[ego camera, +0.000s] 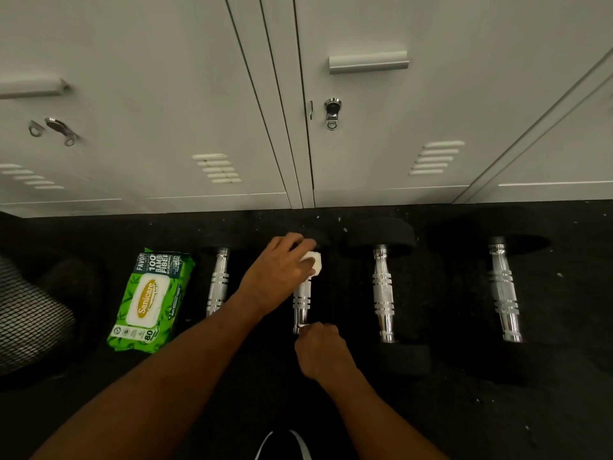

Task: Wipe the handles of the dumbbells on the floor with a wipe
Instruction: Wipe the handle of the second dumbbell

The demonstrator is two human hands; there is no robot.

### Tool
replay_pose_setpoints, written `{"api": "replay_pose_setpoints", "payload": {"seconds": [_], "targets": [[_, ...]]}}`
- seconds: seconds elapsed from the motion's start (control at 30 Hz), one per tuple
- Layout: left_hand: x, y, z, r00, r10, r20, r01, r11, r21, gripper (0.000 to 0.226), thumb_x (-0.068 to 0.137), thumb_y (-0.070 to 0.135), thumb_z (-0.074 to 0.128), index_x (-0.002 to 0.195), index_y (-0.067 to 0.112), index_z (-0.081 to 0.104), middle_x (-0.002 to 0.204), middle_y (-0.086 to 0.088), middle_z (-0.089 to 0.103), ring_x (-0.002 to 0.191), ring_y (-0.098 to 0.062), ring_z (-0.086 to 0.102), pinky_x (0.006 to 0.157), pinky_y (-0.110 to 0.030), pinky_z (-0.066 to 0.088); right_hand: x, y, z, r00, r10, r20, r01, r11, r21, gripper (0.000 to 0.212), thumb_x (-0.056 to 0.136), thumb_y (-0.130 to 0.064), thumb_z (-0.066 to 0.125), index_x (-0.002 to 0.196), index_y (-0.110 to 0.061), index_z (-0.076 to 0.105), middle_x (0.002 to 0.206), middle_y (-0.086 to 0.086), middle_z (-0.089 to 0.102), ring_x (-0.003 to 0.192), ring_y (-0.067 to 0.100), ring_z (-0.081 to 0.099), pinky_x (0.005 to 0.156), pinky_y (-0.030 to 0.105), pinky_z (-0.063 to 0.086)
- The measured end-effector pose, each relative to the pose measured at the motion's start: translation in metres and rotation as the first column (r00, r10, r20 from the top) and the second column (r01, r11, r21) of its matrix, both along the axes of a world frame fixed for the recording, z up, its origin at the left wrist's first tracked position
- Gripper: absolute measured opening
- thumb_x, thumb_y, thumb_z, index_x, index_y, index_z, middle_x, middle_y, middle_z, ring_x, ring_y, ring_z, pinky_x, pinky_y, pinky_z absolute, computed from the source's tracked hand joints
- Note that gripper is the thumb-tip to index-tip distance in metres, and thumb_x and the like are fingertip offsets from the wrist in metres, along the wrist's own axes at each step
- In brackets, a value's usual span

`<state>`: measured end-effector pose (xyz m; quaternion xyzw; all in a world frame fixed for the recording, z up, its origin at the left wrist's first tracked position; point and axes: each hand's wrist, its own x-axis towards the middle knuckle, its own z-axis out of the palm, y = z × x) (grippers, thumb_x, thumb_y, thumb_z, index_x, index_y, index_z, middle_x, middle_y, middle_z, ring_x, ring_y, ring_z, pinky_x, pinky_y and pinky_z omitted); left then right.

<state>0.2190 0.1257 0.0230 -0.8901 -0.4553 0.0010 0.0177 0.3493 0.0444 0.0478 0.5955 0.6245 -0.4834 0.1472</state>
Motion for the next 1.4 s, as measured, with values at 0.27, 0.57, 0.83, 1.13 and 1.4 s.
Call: {"api": "replay_pose_setpoints", "payload": {"seconds": [0.27,0.57,0.83,1.13,1.4], "targets": [[-0.013,-0.002,-0.008,0.987,-0.133,-0.086,0.114,0.973,-0.201,0.063,0.081,0.003,0.071,0.14,0.011,0.049,0.147,-0.006,0.047,0.138,-0.018,0.042,0.111,-0.027,0.021,-0.002,0.001,0.0,0.999,-0.041,0.023,0.042,0.999,-0.025,0.035,0.098,-0.016,0.031,0.121,-0.004,0.053,0.129,0.018,0.051,0.119,0.034,0.048,0.092,0.033,0.04],[-0.022,-0.042,-0.001,0.938,-0.327,0.114,0.346,0.879,-0.329,0.053,0.073,0.015,0.081,0.124,0.022,0.065,0.133,0.005,0.061,0.127,-0.011,0.053,0.104,-0.023,0.033,0.0,0.0,0.001,0.997,-0.074,-0.009,0.073,0.997,-0.03,0.031,0.1,-0.019,0.034,0.119,-0.004,0.053,0.127,0.016,0.052,0.098,0.022,0.05,0.084,0.031,0.043],[-0.039,-0.039,-0.006,0.869,-0.495,-0.017,0.455,0.812,-0.365,0.058,0.084,0.013,0.071,0.139,0.018,0.052,0.148,0.003,0.046,0.139,-0.011,0.038,0.106,-0.031,0.044,-0.003,-0.002,0.0,1.0,-0.003,-0.006,0.004,1.0,0.005,0.032,0.101,-0.022,0.034,0.124,-0.005,0.049,0.128,0.015,0.049,0.11,0.026,0.051,0.089,0.033,0.045],[-0.023,0.008,0.011,0.945,-0.31,-0.102,0.28,0.931,-0.233,0.065,0.073,0.011,0.08,0.133,0.02,0.058,0.14,0.0,0.056,0.131,-0.024,0.048,0.098,-0.038,0.05,-0.001,0.0,-0.001,1.0,0.009,0.0,-0.009,0.998,0.06,0.03,0.099,-0.021,0.038,0.117,-0.006,0.057,0.116,0.013,0.058,0.099,0.022,0.059,0.084,0.031,0.052],[-0.008,0.008,0.01,0.992,-0.068,-0.103,0.035,0.955,-0.294,0.062,0.09,0.009,0.061,0.147,0.019,0.038,0.143,-0.005,0.041,0.125,-0.022,0.041,0.098,-0.03,0.041,-0.001,0.001,-0.002,0.992,0.12,0.04,-0.123,0.988,0.093,0.03,0.1,-0.021,0.04,0.121,-0.006,0.055,0.118,0.013,0.057,0.103,0.022,0.056,0.086,0.032,0.052]]}}
